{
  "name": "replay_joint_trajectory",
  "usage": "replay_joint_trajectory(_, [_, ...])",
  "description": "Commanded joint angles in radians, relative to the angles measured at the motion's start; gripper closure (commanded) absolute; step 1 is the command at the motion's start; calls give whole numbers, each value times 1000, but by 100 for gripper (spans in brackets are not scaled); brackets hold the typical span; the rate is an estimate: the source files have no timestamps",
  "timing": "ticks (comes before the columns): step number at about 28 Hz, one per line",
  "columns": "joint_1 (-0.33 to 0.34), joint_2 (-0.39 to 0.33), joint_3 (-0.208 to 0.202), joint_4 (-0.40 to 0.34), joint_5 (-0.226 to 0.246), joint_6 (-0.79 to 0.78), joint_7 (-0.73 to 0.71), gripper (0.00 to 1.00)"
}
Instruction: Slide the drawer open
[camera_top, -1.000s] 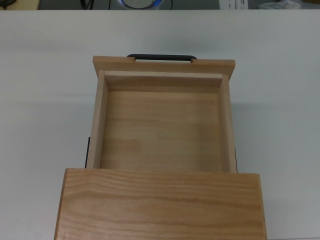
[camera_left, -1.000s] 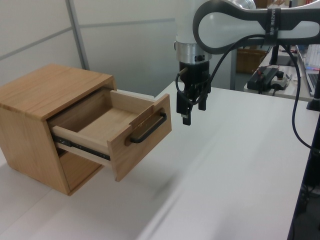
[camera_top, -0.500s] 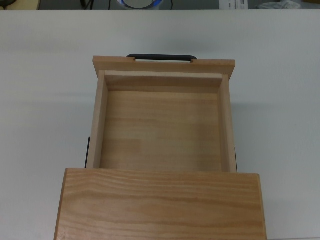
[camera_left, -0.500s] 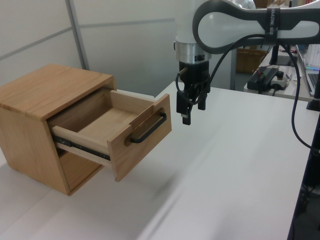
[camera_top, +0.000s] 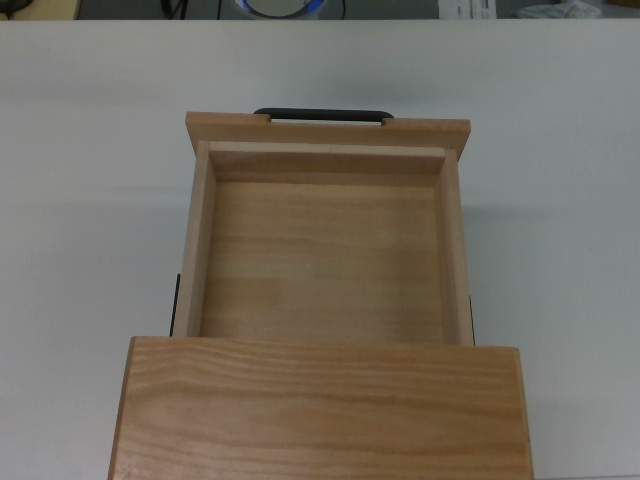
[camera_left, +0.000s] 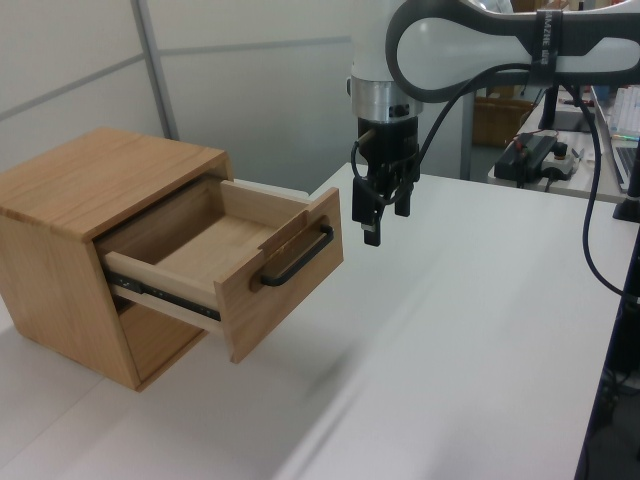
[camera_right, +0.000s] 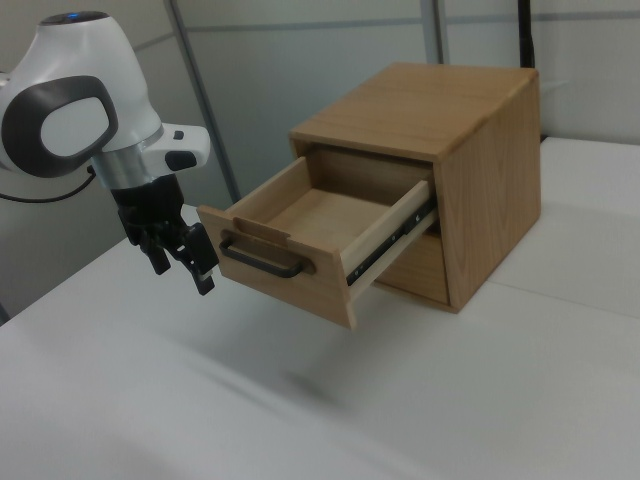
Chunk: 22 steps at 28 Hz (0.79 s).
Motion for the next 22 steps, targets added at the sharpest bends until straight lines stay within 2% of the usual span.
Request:
replay_joint_trajectory(1, [0,18,-6,37,9,-43,-25,0])
replay_joint_trajectory(22, [-1,20,-5,39,9,-72,-39,0])
